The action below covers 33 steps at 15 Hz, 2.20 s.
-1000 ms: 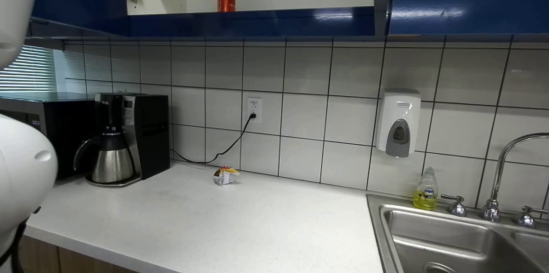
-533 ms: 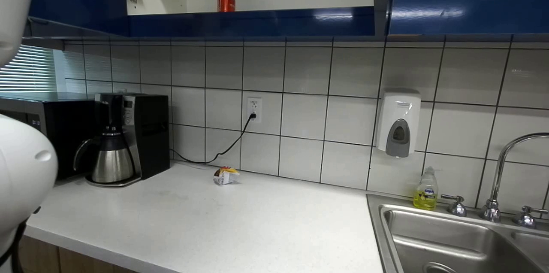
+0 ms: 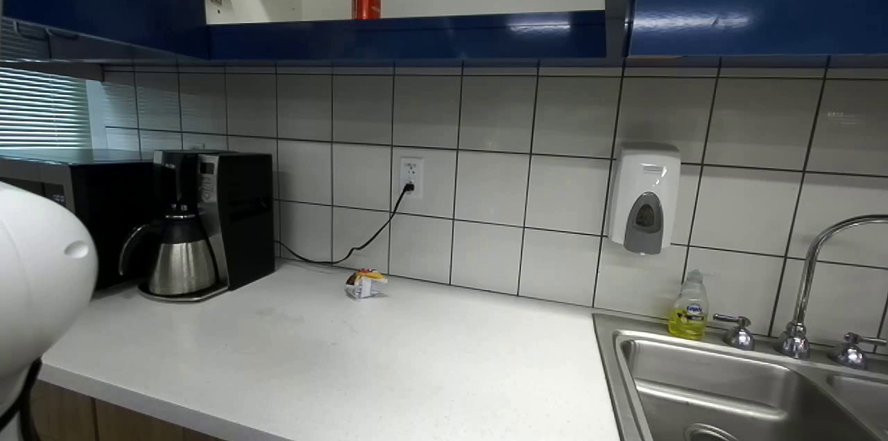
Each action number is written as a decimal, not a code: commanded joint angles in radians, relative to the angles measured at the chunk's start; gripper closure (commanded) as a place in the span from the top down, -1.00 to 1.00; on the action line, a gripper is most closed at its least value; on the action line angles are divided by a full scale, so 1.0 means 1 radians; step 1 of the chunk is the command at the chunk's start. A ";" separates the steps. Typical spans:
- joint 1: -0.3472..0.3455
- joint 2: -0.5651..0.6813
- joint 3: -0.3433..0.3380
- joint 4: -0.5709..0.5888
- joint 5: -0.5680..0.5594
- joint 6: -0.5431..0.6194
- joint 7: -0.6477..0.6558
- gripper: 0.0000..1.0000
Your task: Put the can in the top cabinet
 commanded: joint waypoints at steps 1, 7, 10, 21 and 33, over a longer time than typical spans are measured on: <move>0.010 -0.172 0.009 -0.237 0.017 0.024 0.023 1.00; 0.054 -0.373 0.024 -0.522 0.021 0.070 0.019 1.00; 0.083 -0.463 0.030 -0.676 0.031 0.106 0.016 1.00; 0.067 -0.706 0.098 -1.314 0.136 0.358 0.005 1.00; 0.074 -0.766 0.122 -1.778 0.177 0.600 -0.010 1.00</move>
